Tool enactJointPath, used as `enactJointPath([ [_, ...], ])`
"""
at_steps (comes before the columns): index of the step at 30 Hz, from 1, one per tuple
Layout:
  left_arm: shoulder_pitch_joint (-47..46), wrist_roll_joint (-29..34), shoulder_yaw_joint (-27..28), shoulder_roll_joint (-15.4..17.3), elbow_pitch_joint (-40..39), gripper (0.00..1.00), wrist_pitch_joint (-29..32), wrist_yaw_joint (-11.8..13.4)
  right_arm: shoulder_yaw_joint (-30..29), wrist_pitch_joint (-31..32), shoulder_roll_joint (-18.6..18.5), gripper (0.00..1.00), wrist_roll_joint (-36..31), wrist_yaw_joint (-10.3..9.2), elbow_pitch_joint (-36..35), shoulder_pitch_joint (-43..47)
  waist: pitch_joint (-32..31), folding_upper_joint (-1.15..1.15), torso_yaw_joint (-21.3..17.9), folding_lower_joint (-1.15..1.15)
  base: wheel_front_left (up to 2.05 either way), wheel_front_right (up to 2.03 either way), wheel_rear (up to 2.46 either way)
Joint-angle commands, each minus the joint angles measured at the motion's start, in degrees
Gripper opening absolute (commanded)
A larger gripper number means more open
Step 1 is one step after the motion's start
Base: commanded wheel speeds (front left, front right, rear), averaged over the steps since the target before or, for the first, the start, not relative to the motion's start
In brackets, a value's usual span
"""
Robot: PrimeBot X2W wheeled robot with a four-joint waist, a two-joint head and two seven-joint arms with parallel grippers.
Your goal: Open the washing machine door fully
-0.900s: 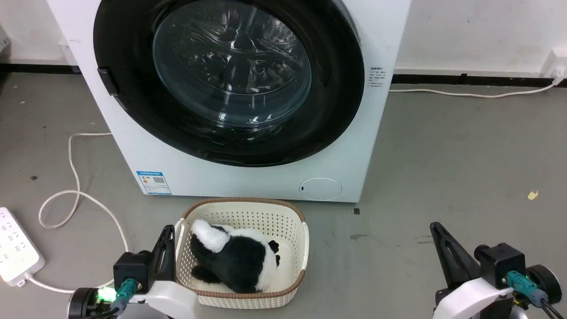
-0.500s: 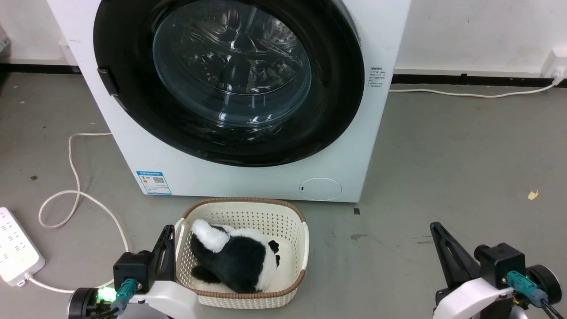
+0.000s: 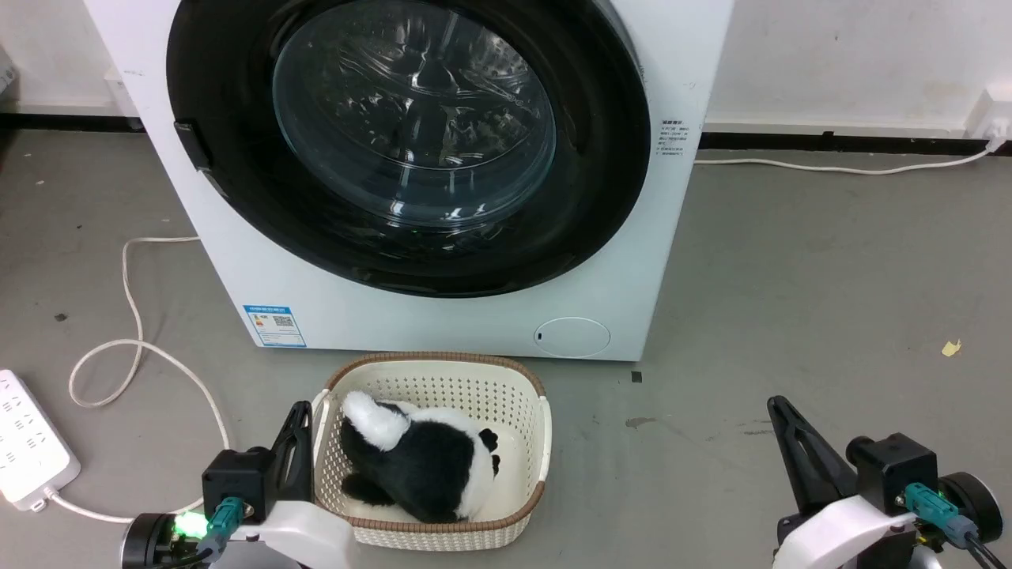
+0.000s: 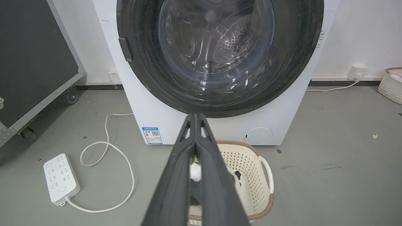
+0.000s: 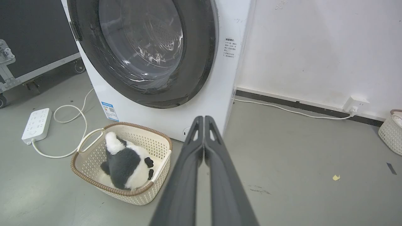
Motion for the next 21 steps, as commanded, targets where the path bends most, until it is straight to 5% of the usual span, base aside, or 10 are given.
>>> enactJointPath([
  [1,-0.9,0.5,0.0,0.1,-0.2,0.0,0.0,-0.2,0.0,0.1,0.3,0.0,-0.4,-0.04,0.1,-0.7,0.0,0.0,0.0,0.0,0.0,0.0,0.0],
  [15,-0.9,0.5,0.0,0.1,-0.2,0.0,0.0,-0.2,0.0,0.1,0.3,0.0,-0.4,-0.04,0.1,-0.7,0.0,0.0,0.0,0.0,0.0,0.0,0.0],
  [16,0.0,0.0,0.0,0.0,0.0,1.0,0.0,0.0,0.0,0.0,0.0,1.0,0.0,0.0,0.0,0.0,0.0,0.0,0.0,0.0,0.0,0.0,0.0],
  [21,0.0,-0.1,-0.1,0.0,0.1,1.0,-0.2,0.1,0.1,-0.2,0.0,1.0,0.2,0.0,0.0,0.0,0.0,0.0,0.0,0.0,0.0,0.0,0.0],
])
